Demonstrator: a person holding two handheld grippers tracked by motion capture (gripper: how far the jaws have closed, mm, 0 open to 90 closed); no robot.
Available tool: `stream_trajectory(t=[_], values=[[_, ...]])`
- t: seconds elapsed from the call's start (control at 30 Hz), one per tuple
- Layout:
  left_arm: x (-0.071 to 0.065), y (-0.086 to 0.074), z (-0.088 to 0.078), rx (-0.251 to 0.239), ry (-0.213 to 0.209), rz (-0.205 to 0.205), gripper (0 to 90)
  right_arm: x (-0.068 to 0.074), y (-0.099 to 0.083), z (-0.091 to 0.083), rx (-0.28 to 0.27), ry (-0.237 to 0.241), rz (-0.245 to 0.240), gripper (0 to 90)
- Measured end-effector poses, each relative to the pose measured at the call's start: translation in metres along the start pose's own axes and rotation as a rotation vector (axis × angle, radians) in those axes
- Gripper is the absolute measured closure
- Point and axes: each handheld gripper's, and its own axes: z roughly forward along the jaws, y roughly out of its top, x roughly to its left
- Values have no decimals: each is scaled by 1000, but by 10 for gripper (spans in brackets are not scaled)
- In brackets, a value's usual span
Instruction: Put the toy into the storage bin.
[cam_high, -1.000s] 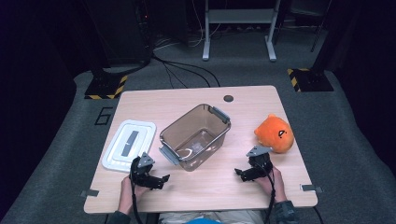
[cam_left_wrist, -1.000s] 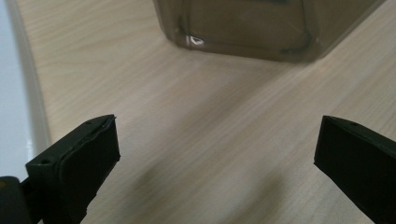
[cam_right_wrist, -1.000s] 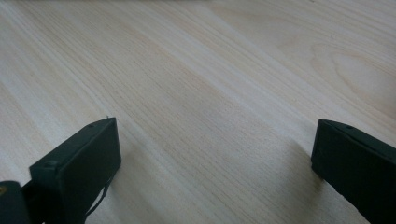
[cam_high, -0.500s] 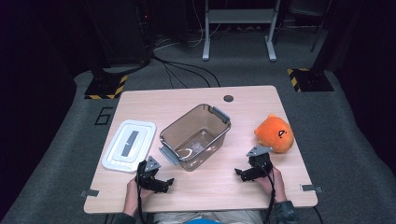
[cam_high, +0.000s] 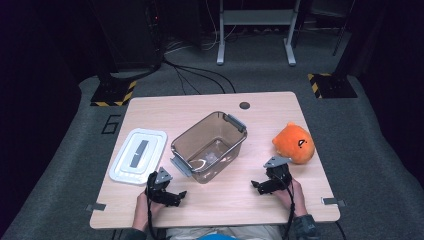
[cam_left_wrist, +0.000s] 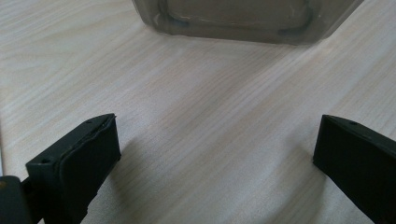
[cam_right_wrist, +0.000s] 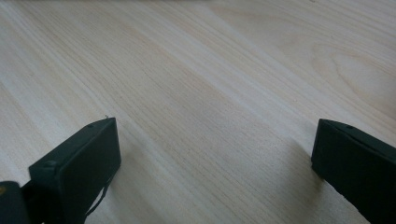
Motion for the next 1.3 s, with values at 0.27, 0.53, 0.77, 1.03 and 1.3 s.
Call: stream_trajectory(t=[0.27,0.53,0.77,1.03,1.3], values=[[1,3,2,13,39,-23,1,0,0,0,5,-2,5,0],[0,4,2,10,42,-36,2,-1,3,-8,23,-37,22,15],[0,4,3,9,43,-32,1,4,23,-31,13,-11,-50,37],[1,4,4,-3,48,-38,1,0,47,-55,-2,-8,-102,22],[0,4,4,-2,46,-43,1,-11,61,-64,6,-19,-112,22]])
